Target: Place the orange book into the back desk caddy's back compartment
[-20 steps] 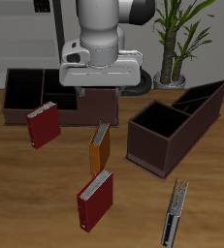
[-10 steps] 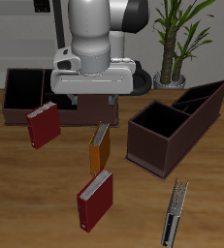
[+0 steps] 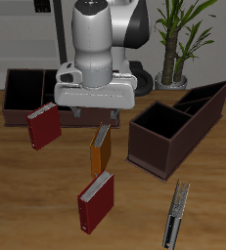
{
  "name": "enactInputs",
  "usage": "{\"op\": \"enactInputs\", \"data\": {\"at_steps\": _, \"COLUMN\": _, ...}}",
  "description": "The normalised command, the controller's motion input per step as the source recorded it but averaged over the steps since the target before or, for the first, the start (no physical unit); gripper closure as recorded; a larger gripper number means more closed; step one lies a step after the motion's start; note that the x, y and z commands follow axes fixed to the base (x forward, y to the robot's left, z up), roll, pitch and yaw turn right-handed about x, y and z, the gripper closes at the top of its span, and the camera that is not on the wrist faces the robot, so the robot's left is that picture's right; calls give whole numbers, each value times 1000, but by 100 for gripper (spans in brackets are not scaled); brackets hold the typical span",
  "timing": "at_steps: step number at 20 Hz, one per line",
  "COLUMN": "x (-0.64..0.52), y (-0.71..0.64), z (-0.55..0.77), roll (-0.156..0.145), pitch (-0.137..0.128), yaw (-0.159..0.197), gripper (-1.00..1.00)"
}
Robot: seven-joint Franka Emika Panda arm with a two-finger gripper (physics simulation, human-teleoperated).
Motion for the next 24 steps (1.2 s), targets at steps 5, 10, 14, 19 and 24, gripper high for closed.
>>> {"op": "enactInputs", "data": {"at_steps": 5, "x": -77, "y": 121, "z": -325, "roll": -4, "pitch": -39, "yaw": -42, "gripper": -100}}
{"op": "enactInputs", "data": {"at_steps": 10, "x": 15, "y": -57, "z": -331, "roll": -20, "pitch": 25, "yaw": -44, "gripper": -100}}
{"op": "enactInputs", "data": {"at_steps": 14, "x": -196, "y": -46, "z": -114, "roll": -4, "pitch": -41, "yaw": -12, "gripper": -100}}
{"op": "enactInputs", "data": {"at_steps": 19, "x": -39, "y": 32, "z": -67, "roll": 3, "pitch": -8, "yaw": -17, "gripper": -100}}
{"op": "enactInputs", "data": {"at_steps": 24, "x": 10, "y": -30, "z": -81, "roll": 34, "pitch": 62, "yaw": -67, "gripper": -100}}
